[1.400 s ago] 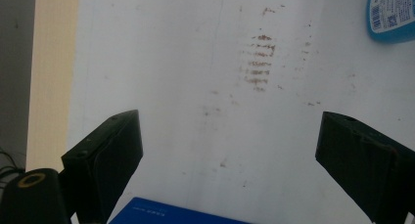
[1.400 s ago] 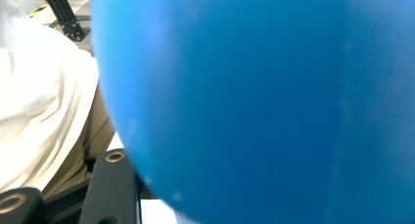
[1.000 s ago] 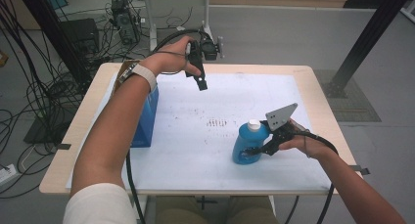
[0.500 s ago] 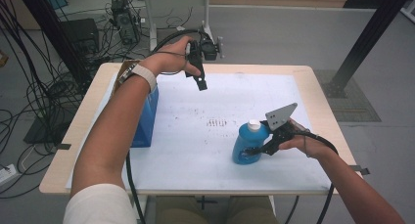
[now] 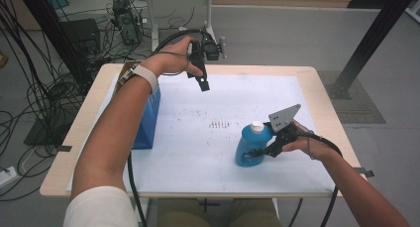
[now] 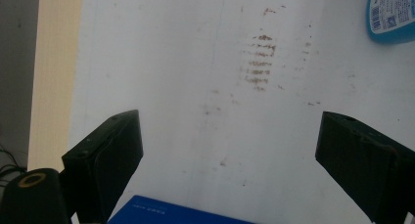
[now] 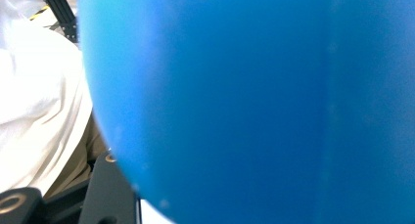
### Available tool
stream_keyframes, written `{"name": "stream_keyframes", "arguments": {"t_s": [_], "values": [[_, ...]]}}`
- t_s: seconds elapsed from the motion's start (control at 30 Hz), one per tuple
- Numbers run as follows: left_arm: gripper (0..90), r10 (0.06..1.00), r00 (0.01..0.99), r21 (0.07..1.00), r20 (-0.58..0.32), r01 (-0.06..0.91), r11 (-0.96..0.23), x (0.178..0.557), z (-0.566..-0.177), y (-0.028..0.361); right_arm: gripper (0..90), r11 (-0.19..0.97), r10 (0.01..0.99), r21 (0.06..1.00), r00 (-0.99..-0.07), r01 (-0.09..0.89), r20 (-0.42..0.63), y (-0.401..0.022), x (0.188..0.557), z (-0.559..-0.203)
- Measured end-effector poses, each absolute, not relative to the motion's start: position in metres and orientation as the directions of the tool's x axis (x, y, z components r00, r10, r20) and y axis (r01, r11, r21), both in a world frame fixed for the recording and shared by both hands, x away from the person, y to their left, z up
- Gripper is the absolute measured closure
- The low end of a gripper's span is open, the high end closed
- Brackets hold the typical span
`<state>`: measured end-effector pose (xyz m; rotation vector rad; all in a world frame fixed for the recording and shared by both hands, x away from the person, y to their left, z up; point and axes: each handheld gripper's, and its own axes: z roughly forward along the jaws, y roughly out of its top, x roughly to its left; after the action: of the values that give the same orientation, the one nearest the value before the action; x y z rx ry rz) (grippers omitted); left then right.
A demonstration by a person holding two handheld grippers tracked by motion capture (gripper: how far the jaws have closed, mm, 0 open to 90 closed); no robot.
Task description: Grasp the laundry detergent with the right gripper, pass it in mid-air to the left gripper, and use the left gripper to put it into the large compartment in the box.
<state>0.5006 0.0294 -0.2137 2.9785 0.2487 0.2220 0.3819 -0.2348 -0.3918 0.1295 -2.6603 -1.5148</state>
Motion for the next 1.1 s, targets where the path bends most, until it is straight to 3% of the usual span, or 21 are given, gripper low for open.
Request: {"name": "stream_keyframes", "arguments": {"t_s": [1.1], "values": [[10.6, 0.174, 0.975, 0.157, 0.137, 0.153, -0.976, 0.4997, -0.2125, 0.0294, 43.0, 0.513, -0.112, 0.858, -0.993, -0.030, 0.032, -0.2346, 0.3822, -0.3917]]}}
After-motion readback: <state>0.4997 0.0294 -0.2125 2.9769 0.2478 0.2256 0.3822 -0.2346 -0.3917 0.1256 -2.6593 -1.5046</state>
